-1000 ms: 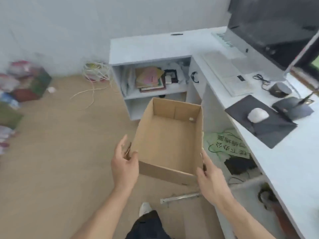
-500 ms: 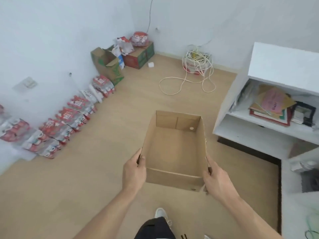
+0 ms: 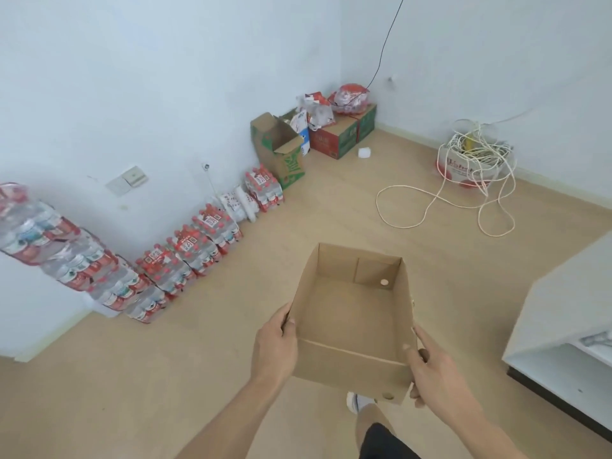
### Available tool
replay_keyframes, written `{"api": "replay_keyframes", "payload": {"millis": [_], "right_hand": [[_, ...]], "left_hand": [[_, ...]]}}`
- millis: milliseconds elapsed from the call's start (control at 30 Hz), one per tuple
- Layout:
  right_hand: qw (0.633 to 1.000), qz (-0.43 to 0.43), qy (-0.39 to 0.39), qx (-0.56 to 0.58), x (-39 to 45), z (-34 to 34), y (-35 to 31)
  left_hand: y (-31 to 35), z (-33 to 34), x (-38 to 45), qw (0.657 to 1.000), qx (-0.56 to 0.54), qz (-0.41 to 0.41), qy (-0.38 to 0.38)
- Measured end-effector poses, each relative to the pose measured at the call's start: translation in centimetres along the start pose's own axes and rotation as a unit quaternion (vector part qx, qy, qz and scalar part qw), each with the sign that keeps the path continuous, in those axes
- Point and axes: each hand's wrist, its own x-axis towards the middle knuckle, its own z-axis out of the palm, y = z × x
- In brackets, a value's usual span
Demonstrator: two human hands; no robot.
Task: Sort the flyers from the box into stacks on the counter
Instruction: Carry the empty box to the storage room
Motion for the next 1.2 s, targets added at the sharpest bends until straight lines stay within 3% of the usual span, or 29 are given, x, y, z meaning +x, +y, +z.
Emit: {"api": "replay_keyframes", "payload": {"millis": [467, 733, 967, 1200], "right_hand": [[0.995, -0.009, -0.076, -0.071, 36.8, -11.4, -20.5], [0.992, 0.003, -0.094, -0.09, 57.3, -11.7, -30.7], [0.989, 0.039, -0.111, -0.086, 73.1, -12.8, -40.8], [0.984, 0.065, -0.145, -0.078, 89.1, -13.5, -47.9]], "left_hand": [[18.5, 6.0, 34.0, 0.999, 0.033, -0.026, 0.02], [22.2, 8.9, 55.4, 0.999, 0.005, -0.047, 0.015], [27.4, 9.7, 73.8, 0.996, 0.006, -0.064, -0.054], [30.6, 12.1, 89.0, 0.991, 0.02, -0.11, -0.069]]}}
